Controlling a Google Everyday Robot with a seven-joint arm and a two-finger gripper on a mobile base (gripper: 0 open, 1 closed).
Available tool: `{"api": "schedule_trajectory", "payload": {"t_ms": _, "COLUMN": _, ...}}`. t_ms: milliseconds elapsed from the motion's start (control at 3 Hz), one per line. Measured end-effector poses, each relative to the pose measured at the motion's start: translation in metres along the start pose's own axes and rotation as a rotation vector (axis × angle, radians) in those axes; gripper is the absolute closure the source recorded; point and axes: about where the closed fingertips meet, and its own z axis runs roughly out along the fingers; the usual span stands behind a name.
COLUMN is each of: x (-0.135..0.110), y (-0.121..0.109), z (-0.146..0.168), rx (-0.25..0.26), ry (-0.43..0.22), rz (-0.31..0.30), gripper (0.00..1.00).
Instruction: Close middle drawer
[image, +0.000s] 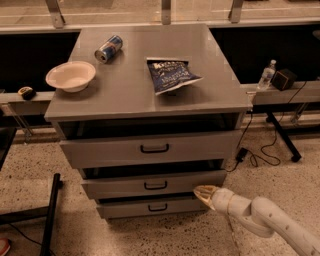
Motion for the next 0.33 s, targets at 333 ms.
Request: {"api": "schedule_trajectory", "payload": {"t_ms": 333, "x": -0.0046, "y": 0.0174, "z": -0.0082, "rx": -0.026, "ry": -0.022, "rz": -0.033, "gripper": 1.00}}
